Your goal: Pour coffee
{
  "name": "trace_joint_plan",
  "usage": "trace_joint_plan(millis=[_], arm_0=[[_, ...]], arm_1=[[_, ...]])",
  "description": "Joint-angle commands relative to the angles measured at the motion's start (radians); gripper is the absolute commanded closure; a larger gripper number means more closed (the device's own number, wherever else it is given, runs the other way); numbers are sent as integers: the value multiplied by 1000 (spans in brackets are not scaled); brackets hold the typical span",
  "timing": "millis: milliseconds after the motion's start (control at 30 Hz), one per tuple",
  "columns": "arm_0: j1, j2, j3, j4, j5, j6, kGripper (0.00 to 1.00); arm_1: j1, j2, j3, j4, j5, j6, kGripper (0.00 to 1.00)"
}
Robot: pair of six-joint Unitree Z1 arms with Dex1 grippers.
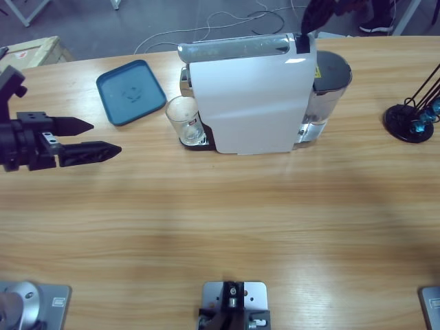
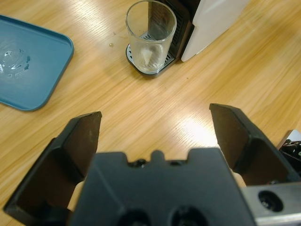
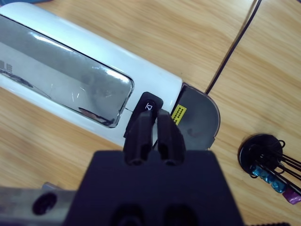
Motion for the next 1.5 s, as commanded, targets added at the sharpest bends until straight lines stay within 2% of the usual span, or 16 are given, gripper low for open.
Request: trace_joint_plan(millis=[33,667,767,867,900,933,967,1167,1500], arm_0=[[-12,38,37,-4,-6,-6,0],[-12,40,45,-4,-6,-8,0],[-12,42,47,-5,-7,-8,0],[-12,40,46,-7,-7,-8,0],[-12,40,46,-7,-8,-8,0],[-12,38,46,-7,-9,-9,0],[-12,37,45,-7,-10,-10,0],[-26,25,37,-7,-10,-15,0],[-33,23,41,-7,-6,-19,0]], arm_1=[[9,51,23,-24,2,-16,1000],[9,45,124,-53,4,-15,1000],[9,-2,152,-75,-17,-15,1000],[20,-115,138,-122,-40,-43,1000],[32,-152,132,-134,-60,-43,737],[44,-183,130,-141,-70,-43,188],[52,-211,138,-150,-70,-43,14],[70,-237,262,-177,-59,-6,0],[70,-189,238,-177,-64,15,0]])
